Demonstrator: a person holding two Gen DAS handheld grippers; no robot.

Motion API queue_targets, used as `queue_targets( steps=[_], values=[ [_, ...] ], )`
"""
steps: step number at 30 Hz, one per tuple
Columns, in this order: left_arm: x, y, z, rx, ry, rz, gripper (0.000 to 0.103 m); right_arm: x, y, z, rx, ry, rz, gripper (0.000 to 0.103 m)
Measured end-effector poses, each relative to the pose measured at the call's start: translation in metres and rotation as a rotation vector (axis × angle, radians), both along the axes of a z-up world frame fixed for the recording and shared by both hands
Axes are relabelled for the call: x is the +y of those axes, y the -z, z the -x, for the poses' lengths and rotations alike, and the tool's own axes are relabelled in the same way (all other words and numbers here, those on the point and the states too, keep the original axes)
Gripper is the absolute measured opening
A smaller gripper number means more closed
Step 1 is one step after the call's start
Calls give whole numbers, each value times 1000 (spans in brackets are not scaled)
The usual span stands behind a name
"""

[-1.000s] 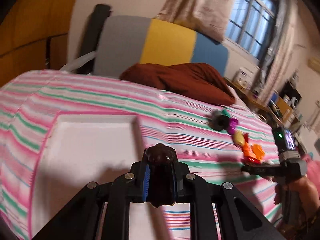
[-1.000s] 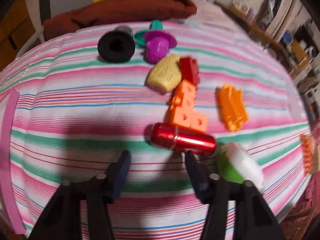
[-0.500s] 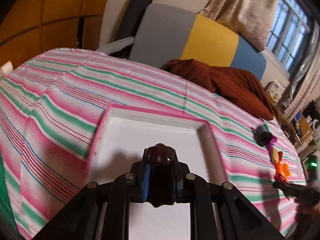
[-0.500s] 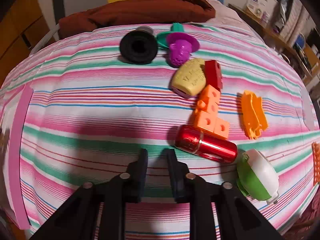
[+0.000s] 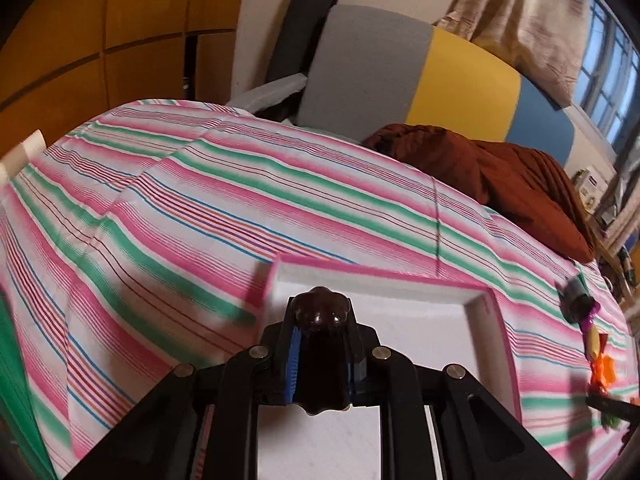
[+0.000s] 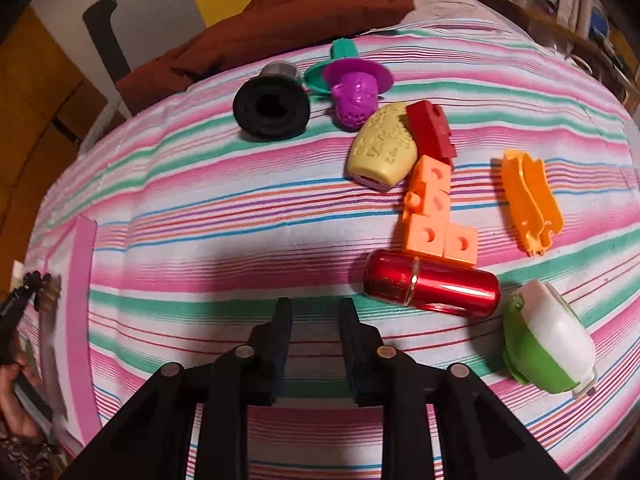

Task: Organize rigid objects
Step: 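Carry the brown spiky toy into the white tray and open the left tool, then grasp the red cylinder with the right tool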

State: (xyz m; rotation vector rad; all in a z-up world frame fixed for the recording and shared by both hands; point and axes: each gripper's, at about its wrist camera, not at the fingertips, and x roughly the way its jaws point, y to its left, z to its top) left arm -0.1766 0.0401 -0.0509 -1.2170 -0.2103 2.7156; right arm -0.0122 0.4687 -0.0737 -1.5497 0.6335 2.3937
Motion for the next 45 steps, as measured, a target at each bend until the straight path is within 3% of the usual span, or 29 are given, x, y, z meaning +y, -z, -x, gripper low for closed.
queue_targets(
  steps=[4, 6, 8, 12, 14, 17, 23, 30, 34, 38, 42, 45],
  values=[
    [1, 3, 2, 24, 2, 29, 19, 0, -1, -2, -6, -1, -12, 25],
    [0, 3, 0, 30, 3, 39, 28, 2, 0, 0, -15, 4, -24, 32],
    [-4, 1, -6, 28, 0, 18, 51, 5, -1, -1, -18, 15, -40, 32],
    [-12, -18, -32, 89, -10, -56, 76, 16, -15, -8, 67, 56, -15, 36],
    [-15, -29, -54, 144, -25, -73, 93, 23, -22, -12, 124, 95, -4, 38],
    [-16, -38, -85, 203, -40, -109, 101, 33, -23, -13, 126, 169, -28, 38],
    [-4, -27, -124, 147, 14, -173, 102, 30, -15, 0, 55, 180, -107, 39],
    [7, -14, -147, 78, 64, -180, 102, 0, -5, 12, -81, 42, -456, 39],
    [9, -10, -157, 60, 67, -179, 102, -1, 2, 16, -123, 28, -532, 39],
    [9, -9, -161, 47, 70, -192, 102, -5, 1, 15, -128, 18, -546, 39],
    [11, -9, -166, 51, 72, -187, 102, 0, -8, 13, -20, 15, -374, 39],
    [13, -8, -169, 46, 81, -189, 102, 3, -5, 15, -48, 30, -389, 39]
  ],
)
